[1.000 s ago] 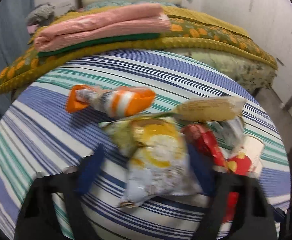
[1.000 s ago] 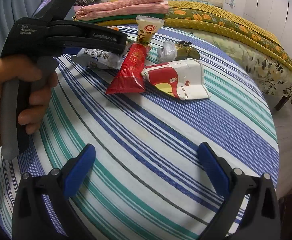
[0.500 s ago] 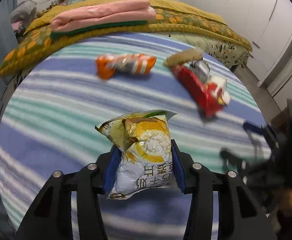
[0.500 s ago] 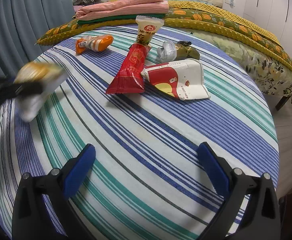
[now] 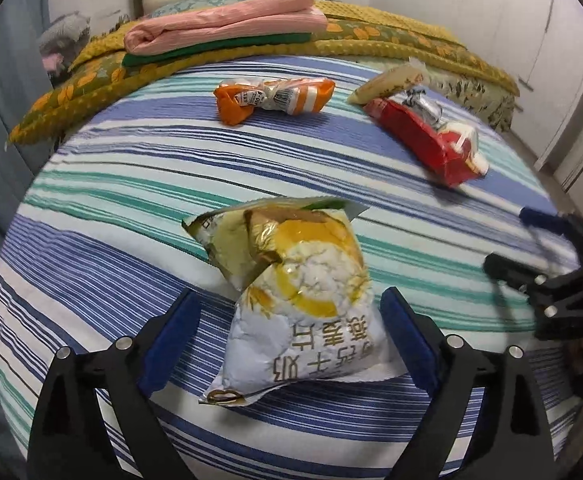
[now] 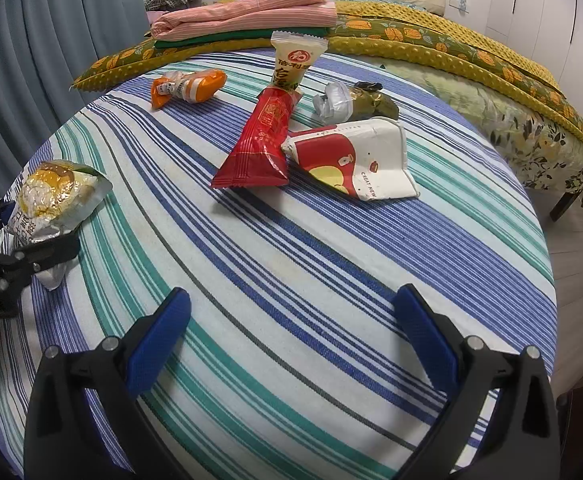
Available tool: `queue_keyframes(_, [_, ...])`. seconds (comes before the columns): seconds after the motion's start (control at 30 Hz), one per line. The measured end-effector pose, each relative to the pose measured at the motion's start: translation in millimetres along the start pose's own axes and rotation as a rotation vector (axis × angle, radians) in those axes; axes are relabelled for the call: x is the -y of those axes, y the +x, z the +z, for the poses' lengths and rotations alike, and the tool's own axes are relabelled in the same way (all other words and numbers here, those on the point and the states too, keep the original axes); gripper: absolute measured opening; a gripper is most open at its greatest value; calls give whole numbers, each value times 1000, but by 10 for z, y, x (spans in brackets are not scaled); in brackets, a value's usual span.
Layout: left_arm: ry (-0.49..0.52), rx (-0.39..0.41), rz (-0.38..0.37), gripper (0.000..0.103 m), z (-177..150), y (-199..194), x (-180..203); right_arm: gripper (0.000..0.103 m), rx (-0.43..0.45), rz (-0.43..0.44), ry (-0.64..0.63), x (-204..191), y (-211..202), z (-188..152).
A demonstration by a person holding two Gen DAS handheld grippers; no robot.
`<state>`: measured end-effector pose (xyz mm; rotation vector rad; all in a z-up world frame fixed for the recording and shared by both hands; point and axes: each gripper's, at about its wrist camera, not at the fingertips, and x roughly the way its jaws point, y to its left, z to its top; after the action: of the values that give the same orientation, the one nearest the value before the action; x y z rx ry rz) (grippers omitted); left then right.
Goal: Collect trash
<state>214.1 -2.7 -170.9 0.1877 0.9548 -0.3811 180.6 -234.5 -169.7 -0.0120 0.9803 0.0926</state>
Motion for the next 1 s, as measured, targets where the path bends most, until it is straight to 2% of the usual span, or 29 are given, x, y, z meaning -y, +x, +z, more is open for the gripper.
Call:
queue_keyframes(0.07, [9,7,29,96,-19,14,17,99,0,0,0,1,1,1])
queue_keyframes(0.37, [-7,7,37,98,-11,26,-4,99,4,10,7,13,-2,-2])
queue_keyframes(0.47, [-9,7,34,98,-13,27,-10,98,33,26,105,152,-74,-1])
queue_keyframes(0.53, [-9,7,33,98,-13,28,-11,98,61,25,158,221,-141,95])
queue_keyframes(0.6, [-10,7,31,98,-13,28,-12,98,83,17,113,173,-195,280])
queue_keyframes(0.67, [-10,7,30,98,-14,30,-15,98,99,-36,94,197,-214,506])
queue_keyframes(0.73, [-11,7,30,98,-14,30,-14,98,71,-63,175,368,-124,645])
queue_keyframes(0.8, [-11,7,28,98,-14,31,-15,98,64,-40,317,590,-12,769])
queue_keyframes(0.83, [-12,7,28,99,-17,29,-16,98,70,-42,343,616,18,806])
queue_keyframes(1.0, [-12,7,28,98,-15,31,-15,98,26,-113,335,469,427,1030])
